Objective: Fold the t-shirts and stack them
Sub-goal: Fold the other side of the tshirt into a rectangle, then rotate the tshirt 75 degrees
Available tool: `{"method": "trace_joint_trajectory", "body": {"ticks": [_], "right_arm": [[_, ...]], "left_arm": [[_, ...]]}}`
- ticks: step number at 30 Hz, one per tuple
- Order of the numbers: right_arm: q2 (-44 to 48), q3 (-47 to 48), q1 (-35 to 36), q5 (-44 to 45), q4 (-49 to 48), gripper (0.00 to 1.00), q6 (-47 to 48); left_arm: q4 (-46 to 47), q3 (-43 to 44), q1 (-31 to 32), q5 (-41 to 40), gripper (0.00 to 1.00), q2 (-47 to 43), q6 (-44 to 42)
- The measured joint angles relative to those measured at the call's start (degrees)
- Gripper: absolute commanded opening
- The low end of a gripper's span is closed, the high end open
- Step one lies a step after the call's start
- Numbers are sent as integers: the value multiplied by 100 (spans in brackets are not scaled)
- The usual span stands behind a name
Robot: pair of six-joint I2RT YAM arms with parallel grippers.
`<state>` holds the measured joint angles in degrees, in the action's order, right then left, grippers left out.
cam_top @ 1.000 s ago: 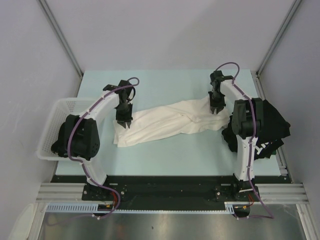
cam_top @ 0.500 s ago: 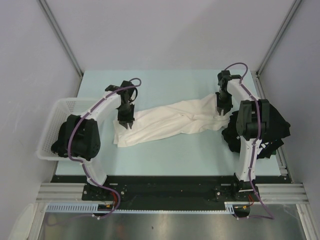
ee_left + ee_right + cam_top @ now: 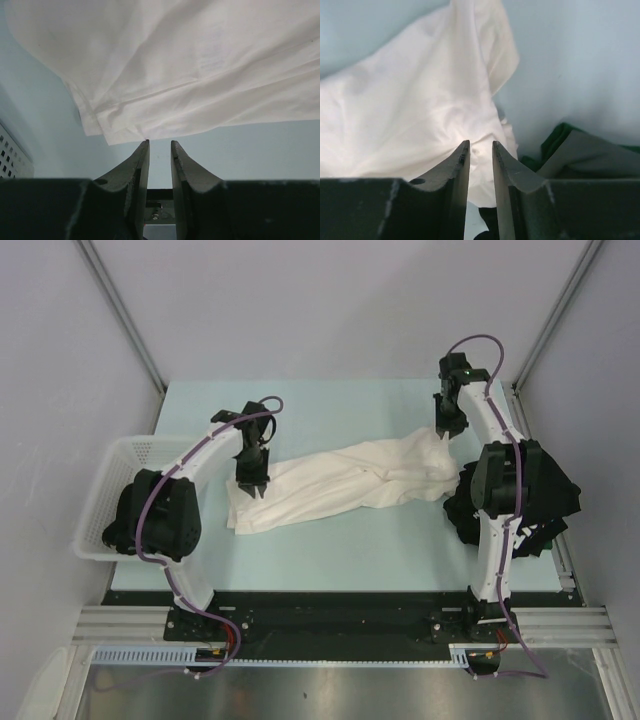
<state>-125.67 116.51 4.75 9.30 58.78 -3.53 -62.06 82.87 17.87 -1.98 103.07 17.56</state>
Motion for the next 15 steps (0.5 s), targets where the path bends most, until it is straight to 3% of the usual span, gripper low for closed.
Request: {"method": "trace_joint_trajectory", "body": {"ticks": [15], "right_arm": [[-791, 234, -98, 96, -317, 34, 229]], "left_arm": [[-2, -44, 0, -83, 29, 0, 39]]}}
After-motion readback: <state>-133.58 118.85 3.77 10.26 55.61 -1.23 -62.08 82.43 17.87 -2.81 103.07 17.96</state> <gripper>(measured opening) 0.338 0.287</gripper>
